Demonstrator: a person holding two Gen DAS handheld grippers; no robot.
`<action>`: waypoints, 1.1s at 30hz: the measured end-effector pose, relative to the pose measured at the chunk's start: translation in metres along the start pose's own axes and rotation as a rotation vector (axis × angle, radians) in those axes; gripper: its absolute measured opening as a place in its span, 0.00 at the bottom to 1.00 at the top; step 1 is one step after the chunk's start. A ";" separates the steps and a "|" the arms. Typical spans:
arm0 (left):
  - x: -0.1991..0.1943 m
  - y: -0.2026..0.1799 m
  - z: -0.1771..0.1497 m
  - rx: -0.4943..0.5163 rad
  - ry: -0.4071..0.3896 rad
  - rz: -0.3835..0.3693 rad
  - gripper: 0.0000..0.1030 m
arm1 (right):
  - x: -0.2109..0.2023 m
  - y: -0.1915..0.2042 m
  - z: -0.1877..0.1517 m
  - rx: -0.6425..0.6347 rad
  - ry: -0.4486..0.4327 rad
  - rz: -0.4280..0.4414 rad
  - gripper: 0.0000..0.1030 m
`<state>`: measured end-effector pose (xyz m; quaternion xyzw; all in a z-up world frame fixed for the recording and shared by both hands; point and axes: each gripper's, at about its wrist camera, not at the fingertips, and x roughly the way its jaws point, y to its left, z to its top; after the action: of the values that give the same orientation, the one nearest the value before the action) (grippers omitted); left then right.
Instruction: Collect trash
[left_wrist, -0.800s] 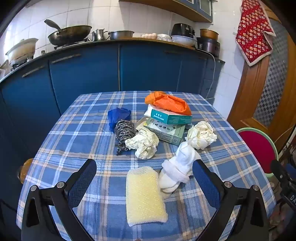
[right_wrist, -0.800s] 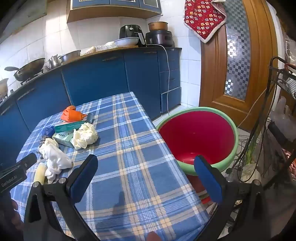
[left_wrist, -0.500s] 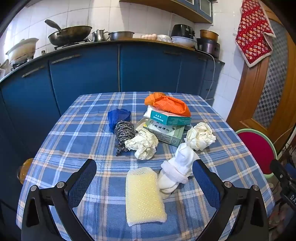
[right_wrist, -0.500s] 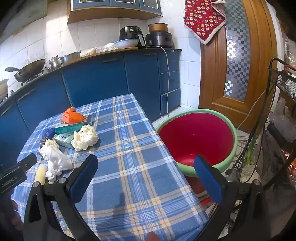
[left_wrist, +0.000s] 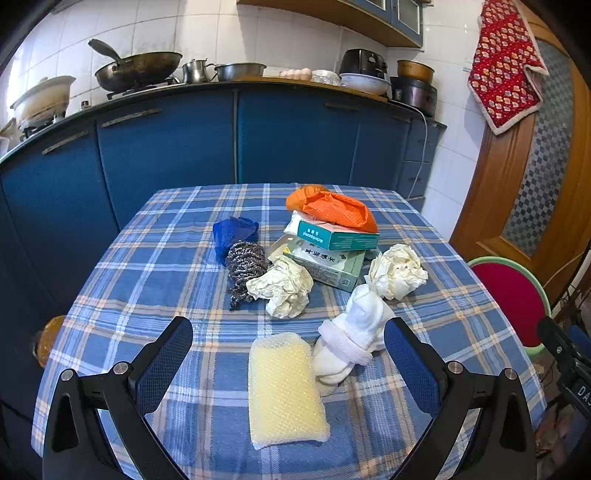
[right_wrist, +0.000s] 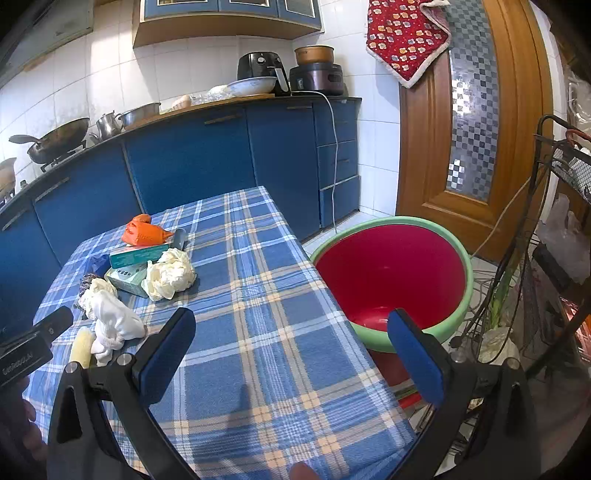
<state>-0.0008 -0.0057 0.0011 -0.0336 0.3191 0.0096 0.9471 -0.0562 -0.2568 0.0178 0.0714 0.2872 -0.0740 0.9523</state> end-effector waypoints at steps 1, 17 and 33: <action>0.000 0.000 0.000 0.000 0.000 0.000 1.00 | 0.000 0.000 0.000 0.000 0.000 0.001 0.99; -0.001 0.001 0.000 -0.002 -0.001 -0.004 1.00 | -0.002 -0.001 0.000 0.001 0.001 0.002 0.99; -0.003 -0.002 -0.001 -0.002 -0.001 -0.007 1.00 | -0.002 -0.001 -0.001 0.002 0.000 0.001 0.99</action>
<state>-0.0034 -0.0075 0.0024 -0.0358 0.3184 0.0068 0.9473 -0.0582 -0.2574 0.0179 0.0728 0.2871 -0.0737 0.9523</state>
